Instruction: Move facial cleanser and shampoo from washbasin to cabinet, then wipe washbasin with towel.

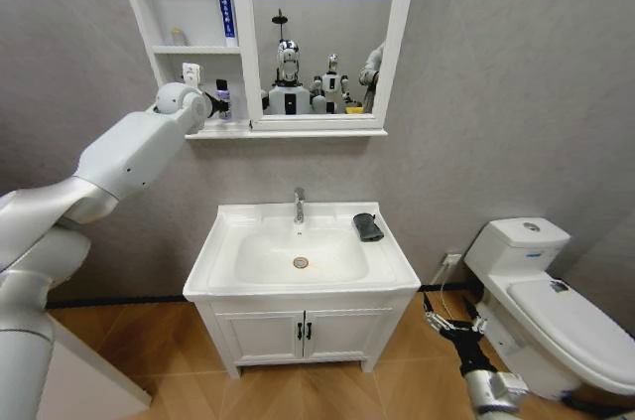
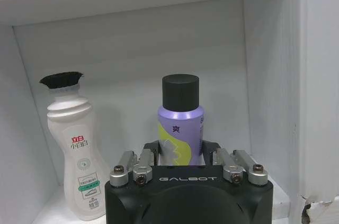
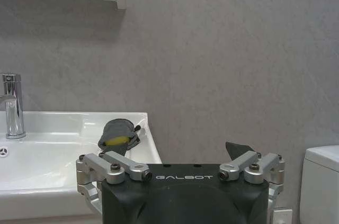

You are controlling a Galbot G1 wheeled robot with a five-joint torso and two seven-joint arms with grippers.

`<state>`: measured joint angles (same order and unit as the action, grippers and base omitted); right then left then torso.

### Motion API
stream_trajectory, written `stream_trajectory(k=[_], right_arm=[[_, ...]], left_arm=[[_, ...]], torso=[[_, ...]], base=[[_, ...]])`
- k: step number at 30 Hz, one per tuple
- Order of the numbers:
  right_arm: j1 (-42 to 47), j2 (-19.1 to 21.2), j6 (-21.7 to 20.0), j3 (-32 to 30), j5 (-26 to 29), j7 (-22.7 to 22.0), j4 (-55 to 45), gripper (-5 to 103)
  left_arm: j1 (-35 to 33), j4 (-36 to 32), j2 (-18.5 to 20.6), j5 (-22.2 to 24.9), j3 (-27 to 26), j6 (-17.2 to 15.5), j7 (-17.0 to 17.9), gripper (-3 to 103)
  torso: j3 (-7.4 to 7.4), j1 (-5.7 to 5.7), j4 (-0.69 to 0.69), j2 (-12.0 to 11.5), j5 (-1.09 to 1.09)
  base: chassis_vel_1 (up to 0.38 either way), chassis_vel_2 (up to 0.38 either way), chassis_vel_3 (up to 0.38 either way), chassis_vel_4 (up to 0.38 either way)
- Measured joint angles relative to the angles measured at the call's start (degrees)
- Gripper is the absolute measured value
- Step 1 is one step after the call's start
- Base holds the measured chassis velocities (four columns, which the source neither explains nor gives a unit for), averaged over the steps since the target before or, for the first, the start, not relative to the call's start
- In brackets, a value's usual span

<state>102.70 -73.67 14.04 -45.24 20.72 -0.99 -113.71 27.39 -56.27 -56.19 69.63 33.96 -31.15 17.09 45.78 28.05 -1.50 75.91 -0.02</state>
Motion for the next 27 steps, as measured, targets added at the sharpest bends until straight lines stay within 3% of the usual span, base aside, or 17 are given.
stream_trajectory(k=[2, 4, 5, 9, 11, 14, 17, 24, 27], right_arm=[[-0.14, 0.13, 0.00, 0.00, 0.08, 0.00, 0.02, 100], [-0.57, 0.41, -0.09, 0.00, 0.34, -0.01, 0.02, 100], [-0.57, 0.41, -0.09, 0.00, 0.34, -0.01, 0.02, 100], [-0.67, 0.40, -0.19, 0.05, 0.40, -0.03, -0.03, 100], [-0.60, 0.32, -0.19, 0.09, 0.37, -0.03, -0.03, 100], [-0.48, 0.22, -0.19, 0.14, 0.33, -0.02, 0.02, 100], [-0.61, 0.34, -0.19, 0.15, 0.34, -0.02, 0.03, 100], [-0.99, 0.59, -0.37, 0.60, 0.37, -0.06, -0.09, 100], [-0.75, 0.92, -1.57, 0.83, 1.30, -0.08, -1.11, 100]], left_arm=[[-0.15, -0.05, 0.02, 0.00, -0.03, 0.00, 0.21, 42], [-0.37, -0.19, 0.11, 0.02, -0.14, -0.01, 0.55, 53], [-0.37, -0.19, 0.11, 0.02, -0.14, -0.01, 0.55, 53], [-0.42, -0.21, 0.05, 0.20, -0.46, -0.05, 0.75, 75], [-0.42, -0.21, 0.04, 0.23, -0.57, -0.05, 0.82, 75], [-0.41, -0.56, 0.18, 0.38, -0.85, -0.24, 1.22, 90], [-0.47, -1.58, 0.87, 0.71, -1.06, -0.52, 1.56, 98], [-2.48, -7.00, 4.35, 2.43, -2.33, -1.55, 3.53, 100], [-5.17, -13.95, 8.80, 5.47, -4.29, -2.37, 6.27, 100]], torso=[[0.00, 0.00, 0.00, 0.00, 0.00], [0.00, 0.00, 0.00, 0.00, 0.00], [0.00, 0.00, 0.00, 0.00, 0.00], [0.00, 0.00, 0.00, 0.00, 0.00], [0.00, 0.00, 0.00, 0.00, 0.00], [0.00, 0.00, -0.01, 0.00, 0.00], [0.00, 0.00, -0.01, 0.00, 0.00], [0.00, 0.01, -0.01, 0.00, 0.00], [0.00, 0.00, 0.01, 0.00, -0.03]], base=[[0.000, 0.000, 0.000, 0.000], [0.000, 0.000, 0.000, 0.000], [0.000, 0.000, 0.000, 0.000], [0.000, 0.000, 0.000, 0.000], [0.000, 0.000, 0.000, 0.000], [0.000, 0.000, 0.000, 0.000], [0.000, 0.000, 0.000, 0.000], [0.000, 0.000, 0.000, 0.000], [0.000, 0.000, 0.000, 0.000]])
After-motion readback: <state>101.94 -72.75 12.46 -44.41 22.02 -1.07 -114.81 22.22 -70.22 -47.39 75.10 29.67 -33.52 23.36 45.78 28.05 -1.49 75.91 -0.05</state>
